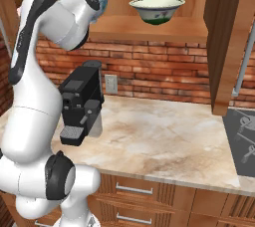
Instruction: Move the bowls from the cabinet to the plates on the dining table.
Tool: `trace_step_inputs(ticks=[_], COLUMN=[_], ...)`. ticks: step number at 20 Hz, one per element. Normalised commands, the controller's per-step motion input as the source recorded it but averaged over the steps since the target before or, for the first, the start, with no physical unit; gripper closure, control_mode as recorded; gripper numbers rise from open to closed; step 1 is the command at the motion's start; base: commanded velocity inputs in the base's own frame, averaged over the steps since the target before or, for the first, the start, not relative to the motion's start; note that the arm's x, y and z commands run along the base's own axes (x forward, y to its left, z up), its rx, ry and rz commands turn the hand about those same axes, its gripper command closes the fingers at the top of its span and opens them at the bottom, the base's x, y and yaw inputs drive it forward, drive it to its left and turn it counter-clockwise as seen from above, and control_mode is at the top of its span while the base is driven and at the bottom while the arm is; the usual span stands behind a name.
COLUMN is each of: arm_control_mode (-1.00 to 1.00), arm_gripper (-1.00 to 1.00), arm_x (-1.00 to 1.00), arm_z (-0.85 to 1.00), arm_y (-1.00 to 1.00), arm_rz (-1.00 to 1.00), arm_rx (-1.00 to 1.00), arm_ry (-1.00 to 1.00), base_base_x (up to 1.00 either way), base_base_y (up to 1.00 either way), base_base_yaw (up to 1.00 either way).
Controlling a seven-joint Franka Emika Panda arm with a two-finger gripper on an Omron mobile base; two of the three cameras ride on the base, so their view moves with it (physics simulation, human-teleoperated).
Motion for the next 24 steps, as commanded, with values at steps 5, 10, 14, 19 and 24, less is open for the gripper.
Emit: trace_step_inputs(ticks=[5, 10, 14, 19, 24], arm_control_mode=[-1.00, -1.00, -1.00, -1.00, -1.00], arm_gripper=[-1.00, -1.00, -1.00, -1.00, -1.00], arm_x=[-0.32, -0.18, -0.03, 0.00, 0.00], arm_z=[-0.22, -0.11, -0.01, 0.00, 0.00], arm_y=[0.84, 0.93, 0.95, 0.89, 0.40], arm_rz=[0.05, 0.01, 0.00, 0.00, 0.00], arm_rx=[-0.12, -0.01, 0.04, 0.06, 0.02], arm_ry=[-0.05, -0.02, -0.01, 0.00, 0.00], base_base_x=[0.00, 0.00, 0.00, 0.00, 0.00], base_base_y=[0.00, 0.00, 0.00, 0.00, 0.00], base_base_yaw=[0.00, 0.00, 0.00, 0.00, 0.00])
